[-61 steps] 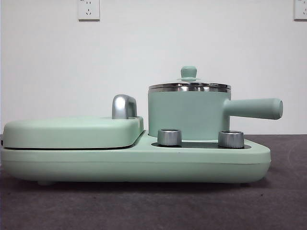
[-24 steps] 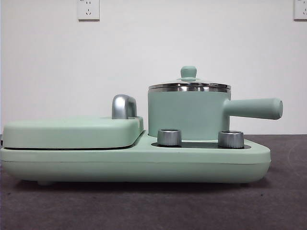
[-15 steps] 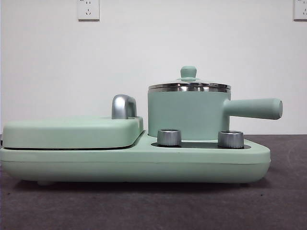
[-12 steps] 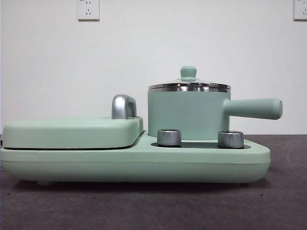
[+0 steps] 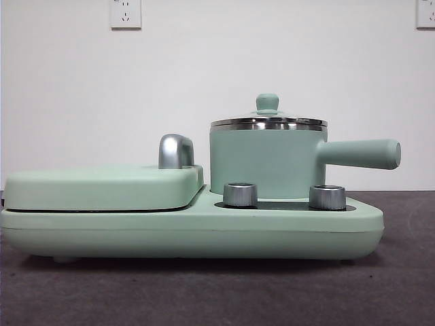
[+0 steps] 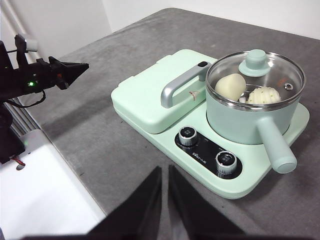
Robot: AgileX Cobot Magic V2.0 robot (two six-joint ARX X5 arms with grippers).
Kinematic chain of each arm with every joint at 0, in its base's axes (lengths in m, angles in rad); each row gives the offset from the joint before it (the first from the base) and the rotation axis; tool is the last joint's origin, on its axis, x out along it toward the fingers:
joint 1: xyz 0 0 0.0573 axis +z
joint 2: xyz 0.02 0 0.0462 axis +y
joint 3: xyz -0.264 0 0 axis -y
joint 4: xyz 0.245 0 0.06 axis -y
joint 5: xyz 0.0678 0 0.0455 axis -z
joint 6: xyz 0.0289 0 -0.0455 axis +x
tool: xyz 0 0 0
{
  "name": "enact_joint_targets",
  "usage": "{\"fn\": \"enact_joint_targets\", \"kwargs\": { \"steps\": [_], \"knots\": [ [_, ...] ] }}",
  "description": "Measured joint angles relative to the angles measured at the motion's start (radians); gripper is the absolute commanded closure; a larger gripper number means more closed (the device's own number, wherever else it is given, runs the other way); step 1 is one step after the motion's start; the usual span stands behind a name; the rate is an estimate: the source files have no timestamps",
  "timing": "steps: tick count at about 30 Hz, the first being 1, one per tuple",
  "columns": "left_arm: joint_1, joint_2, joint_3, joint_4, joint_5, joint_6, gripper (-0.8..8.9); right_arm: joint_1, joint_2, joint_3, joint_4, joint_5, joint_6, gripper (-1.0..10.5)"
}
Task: Put the buns in a small steamer
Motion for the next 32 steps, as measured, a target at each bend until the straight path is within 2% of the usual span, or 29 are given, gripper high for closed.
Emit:
{"fn": "enact_joint_targets", "kwargs": {
  "steps": [17, 21, 24, 32],
  "knots": [
    [0.000, 0.000, 0.000, 0.000, 0.000, 0.006, 8.07, -0.001, 0.000, 0.000, 0.000, 0.000, 0.000, 9.3],
    [0.000, 0.000, 0.000, 0.000, 0.000, 0.006, 8.07, -0.055, -0.001, -0.008, 0.019, -0.014, 0.000, 9.3],
    [0.000, 0.000, 0.000, 0.000, 0.000, 0.006, 8.07, -0.122, -0.023, -0.084, 0.136, -0.021, -0.002, 9.3],
    [0.000, 0.000, 0.000, 0.000, 0.000, 0.006, 8.07, -0.344, -0.161, -0.512, 0.660, 0.170, -0.008, 9.3]
  ]
}}
